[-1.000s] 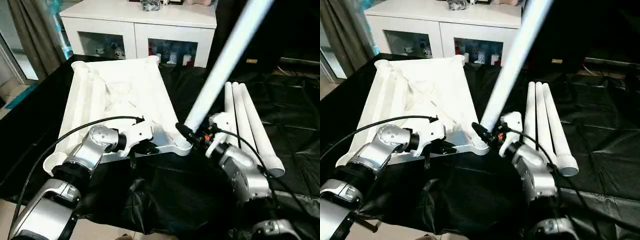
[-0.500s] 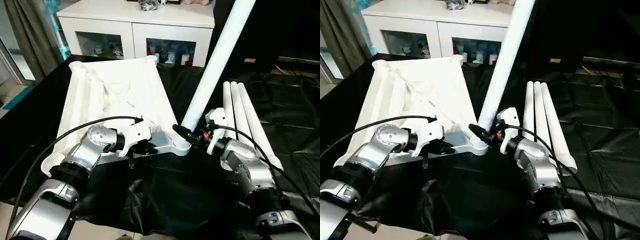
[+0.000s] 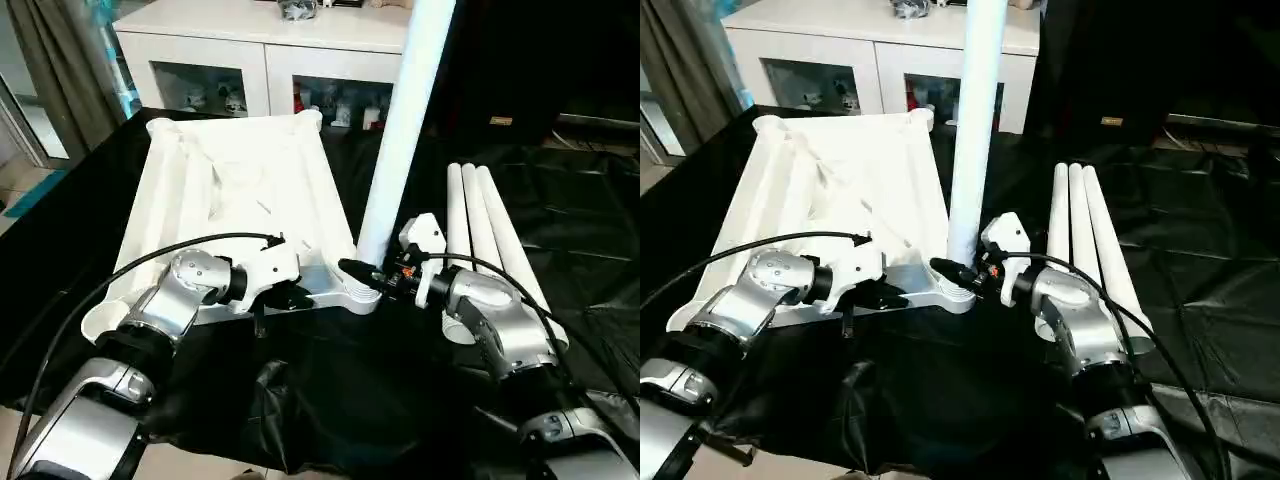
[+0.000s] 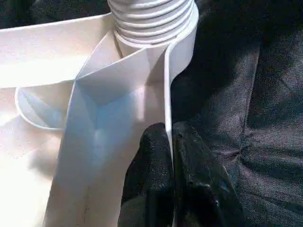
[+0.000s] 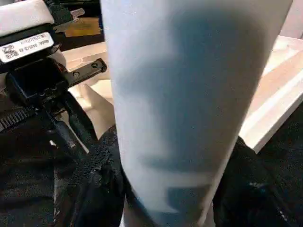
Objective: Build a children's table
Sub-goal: Insert table leg to table base
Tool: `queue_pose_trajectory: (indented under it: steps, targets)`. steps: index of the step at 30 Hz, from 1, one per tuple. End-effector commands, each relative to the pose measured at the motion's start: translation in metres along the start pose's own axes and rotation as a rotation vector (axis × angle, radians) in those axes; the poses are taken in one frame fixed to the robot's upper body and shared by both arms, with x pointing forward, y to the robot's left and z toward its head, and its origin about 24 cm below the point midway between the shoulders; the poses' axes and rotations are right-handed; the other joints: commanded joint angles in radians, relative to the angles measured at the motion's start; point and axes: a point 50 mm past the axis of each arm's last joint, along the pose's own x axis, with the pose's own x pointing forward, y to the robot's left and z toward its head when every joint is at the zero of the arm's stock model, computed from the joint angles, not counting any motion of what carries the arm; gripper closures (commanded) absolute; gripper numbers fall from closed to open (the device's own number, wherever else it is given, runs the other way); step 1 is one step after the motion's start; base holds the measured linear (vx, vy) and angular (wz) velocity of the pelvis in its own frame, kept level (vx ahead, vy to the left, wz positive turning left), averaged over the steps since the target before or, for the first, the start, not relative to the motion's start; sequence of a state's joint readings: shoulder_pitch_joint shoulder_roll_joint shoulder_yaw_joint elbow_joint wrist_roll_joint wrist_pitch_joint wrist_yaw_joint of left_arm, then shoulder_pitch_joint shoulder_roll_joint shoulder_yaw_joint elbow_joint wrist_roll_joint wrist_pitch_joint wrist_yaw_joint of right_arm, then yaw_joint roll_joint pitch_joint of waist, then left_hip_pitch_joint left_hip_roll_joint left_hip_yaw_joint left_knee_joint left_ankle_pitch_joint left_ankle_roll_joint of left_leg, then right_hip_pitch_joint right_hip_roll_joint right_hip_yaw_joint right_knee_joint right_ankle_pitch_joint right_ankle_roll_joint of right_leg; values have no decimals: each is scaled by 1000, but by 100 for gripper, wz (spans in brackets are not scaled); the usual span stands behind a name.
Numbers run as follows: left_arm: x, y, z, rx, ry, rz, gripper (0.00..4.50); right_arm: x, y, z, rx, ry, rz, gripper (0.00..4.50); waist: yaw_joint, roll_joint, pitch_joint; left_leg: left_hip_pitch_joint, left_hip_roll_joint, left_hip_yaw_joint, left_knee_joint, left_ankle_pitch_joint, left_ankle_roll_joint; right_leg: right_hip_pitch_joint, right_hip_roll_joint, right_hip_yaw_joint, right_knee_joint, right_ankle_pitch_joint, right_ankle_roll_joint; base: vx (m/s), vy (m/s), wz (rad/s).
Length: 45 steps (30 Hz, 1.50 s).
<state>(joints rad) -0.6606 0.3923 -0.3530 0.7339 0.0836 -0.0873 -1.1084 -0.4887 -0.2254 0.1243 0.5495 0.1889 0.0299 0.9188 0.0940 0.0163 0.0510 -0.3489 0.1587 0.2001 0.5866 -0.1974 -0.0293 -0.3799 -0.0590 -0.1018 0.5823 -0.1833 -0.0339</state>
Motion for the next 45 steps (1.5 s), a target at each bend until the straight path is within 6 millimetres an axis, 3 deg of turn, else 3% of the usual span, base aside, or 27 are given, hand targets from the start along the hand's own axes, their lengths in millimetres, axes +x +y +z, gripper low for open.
queue_pose_trajectory:
  steps: [1, 7, 12, 15, 24, 28, 31, 33, 36, 40, 41, 42, 45]
  targets:
    - [-8, 12, 0, 8, 47, 86, 450, 1, 24, -47, 117, 182, 124, 260, 4, 4, -42, 15, 99, -57, -89, -337, 2, 21, -135, 81, -99, -498, -131, 0, 0, 0]
    - [-14, 9, 1, 41, 30, 6, 450, -1, 25, -48, 120, 166, 158, 260, 9, 4, -44, 14, 99, -57, -90, -338, 4, 22, -136, 81, -99, -487, -133, 0, 0, 0]
    - [-19, 9, 1, 55, 27, -39, 450, -5, 21, -48, 120, 152, 167, 260, 12, 12, -48, 12, 102, -52, -90, -299, 3, 26, -132, 81, -83, -366, -173, 0, 0, 0]
    - [-24, 16, 2, 49, 35, -7, 450, -7, 17, -46, 109, 155, 170, 260, 11, 9, -48, 10, 99, -49, -87, -286, 7, 30, -130, 80, -80, -333, -191, 0, 0, 0]
    - [-29, 23, 5, 0, 1, 65, 450, 0, 11, -40, 113, 131, 141, 260, 10, -2, -39, 14, 102, -53, -91, -316, 3, 25, -137, 81, -91, -453, -168, 0, 0, 0]
    - [-30, 24, 3, -15, 16, 89, 450, 6, 3, -40, 91, 130, 18, 260, 3, -1, -36, 15, 101, -57, -93, -325, -7, 20, -140, 82, -94, -488, -160, 0, 0, 0]
    - [-29, 29, 3, -47, 40, 154, 450, 14, -3, -41, 116, 127, -134, 260, -7, -1, -36, 10, 102, -61, -98, -329, -21, 24, -137, 82, -86, -441, -172, 0, 0, 0]
    - [-28, 31, 3, -61, 49, 180, 450, 16, -3, -42, 128, 125, -165, 260, -6, -1, -37, 16, 101, -56, -95, -324, -22, 19, -136, 86, -86, -410, -183, 0, 0, 0]
    - [-24, 40, 11, -96, 71, 273, 450, 29, -4, -43, 166, 136, -296, 260, -6, 3, -39, 16, 102, -52, -97, -282, -26, 20, -132, 86, -76, -313, -210, 0, 0, 0]
    - [-16, 51, 20, -167, 116, 413, 450, 47, -4, -39, 187, 154, -468, 260, -10, 4, -37, 18, 98, -51, -96, -294, -41, 21, -132, 85, -79, -324, -212, 0, 0, 0]
    - [-13, 52, 23, -195, 124, 444, 450, 50, -4, -38, 200, 156, -510, 260, -8, 1, -37, 17, 96, -51, -94, -293, -35, 23, -136, 86, -81, -338, -207, 0, 0, 0]
    - [-13, 52, 23, -195, 124, 444, 450, 50, -4, -38, 200, 156, -510, 260, -5, 4, -37, 17, 97, -51, -93, -283, -31, 23, -138, 87, -82, -333, -207, 0, 0, 0]
    - [6, 55, 37, -285, 113, 545, 450, 62, -4, -33, 232, 169, -648, 260, -7, -1, -38, 21, 98, -47, -94, -267, -30, 19, -130, 86, -78, -288, -214, 0, 0, 0]
